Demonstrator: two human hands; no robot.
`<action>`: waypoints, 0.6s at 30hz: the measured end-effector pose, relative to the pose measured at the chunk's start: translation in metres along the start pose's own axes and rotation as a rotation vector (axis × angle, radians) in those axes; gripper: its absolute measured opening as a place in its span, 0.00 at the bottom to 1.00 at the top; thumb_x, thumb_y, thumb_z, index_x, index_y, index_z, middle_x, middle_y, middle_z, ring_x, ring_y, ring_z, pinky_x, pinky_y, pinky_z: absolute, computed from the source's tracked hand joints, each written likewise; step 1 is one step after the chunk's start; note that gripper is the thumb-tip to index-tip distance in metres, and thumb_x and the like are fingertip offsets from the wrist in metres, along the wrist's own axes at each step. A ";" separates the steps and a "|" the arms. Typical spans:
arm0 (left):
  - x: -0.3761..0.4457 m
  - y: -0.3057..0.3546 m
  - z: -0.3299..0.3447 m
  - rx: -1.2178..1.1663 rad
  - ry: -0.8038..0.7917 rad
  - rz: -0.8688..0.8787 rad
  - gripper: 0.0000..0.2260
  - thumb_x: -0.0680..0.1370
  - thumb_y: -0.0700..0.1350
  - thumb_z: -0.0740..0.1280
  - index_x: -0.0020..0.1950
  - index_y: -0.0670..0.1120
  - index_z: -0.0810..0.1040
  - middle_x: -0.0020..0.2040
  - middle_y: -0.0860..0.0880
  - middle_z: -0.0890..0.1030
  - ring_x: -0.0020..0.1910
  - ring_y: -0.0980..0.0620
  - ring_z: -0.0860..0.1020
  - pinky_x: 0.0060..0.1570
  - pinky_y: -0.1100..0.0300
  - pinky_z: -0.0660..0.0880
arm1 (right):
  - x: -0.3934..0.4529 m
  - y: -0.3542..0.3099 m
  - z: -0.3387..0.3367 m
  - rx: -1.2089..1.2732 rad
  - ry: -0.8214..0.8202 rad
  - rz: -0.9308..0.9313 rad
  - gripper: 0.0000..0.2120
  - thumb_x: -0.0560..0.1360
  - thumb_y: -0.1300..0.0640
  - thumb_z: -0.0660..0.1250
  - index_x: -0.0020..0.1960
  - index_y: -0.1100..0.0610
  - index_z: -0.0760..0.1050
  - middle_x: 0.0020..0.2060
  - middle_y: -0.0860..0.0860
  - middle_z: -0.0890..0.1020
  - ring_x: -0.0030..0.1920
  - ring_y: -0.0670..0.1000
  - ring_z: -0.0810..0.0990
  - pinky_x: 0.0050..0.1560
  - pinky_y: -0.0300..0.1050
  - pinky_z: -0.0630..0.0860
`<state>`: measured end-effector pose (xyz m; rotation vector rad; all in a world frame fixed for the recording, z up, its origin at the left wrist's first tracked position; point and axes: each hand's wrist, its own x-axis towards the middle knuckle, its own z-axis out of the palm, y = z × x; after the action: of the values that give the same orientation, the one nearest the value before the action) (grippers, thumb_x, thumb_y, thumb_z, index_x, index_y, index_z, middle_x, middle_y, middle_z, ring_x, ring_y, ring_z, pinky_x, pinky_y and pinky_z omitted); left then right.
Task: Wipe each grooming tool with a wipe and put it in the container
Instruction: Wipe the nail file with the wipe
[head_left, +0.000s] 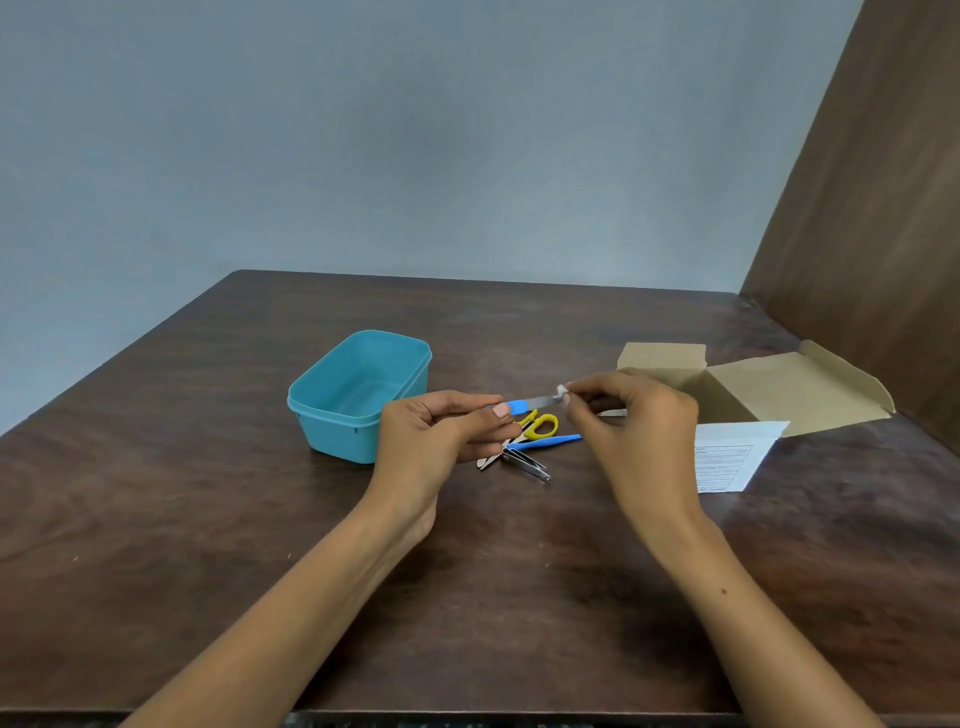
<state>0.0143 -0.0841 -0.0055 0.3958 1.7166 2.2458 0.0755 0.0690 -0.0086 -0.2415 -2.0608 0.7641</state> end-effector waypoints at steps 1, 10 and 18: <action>0.000 0.000 0.000 -0.003 0.006 -0.001 0.07 0.71 0.34 0.72 0.49 0.36 0.82 0.40 0.40 0.85 0.38 0.51 0.85 0.32 0.68 0.77 | 0.000 -0.001 -0.001 0.008 0.020 0.007 0.03 0.69 0.63 0.73 0.38 0.57 0.83 0.33 0.50 0.83 0.36 0.44 0.80 0.37 0.26 0.70; -0.002 0.000 0.002 -0.043 0.005 -0.014 0.07 0.71 0.33 0.71 0.48 0.34 0.82 0.39 0.39 0.85 0.37 0.51 0.85 0.32 0.68 0.77 | -0.012 -0.011 0.012 -0.074 -0.018 -0.091 0.02 0.69 0.60 0.72 0.40 0.54 0.83 0.34 0.49 0.82 0.31 0.48 0.79 0.33 0.49 0.77; -0.002 0.001 0.002 -0.010 0.021 -0.021 0.06 0.71 0.34 0.72 0.47 0.37 0.83 0.38 0.41 0.85 0.37 0.52 0.85 0.31 0.68 0.77 | -0.003 0.002 0.001 -0.125 0.101 -0.035 0.03 0.70 0.59 0.70 0.38 0.57 0.81 0.32 0.50 0.82 0.32 0.49 0.80 0.36 0.46 0.75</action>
<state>0.0166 -0.0834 -0.0038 0.3509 1.7107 2.2509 0.0759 0.0684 -0.0126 -0.3070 -2.0139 0.5911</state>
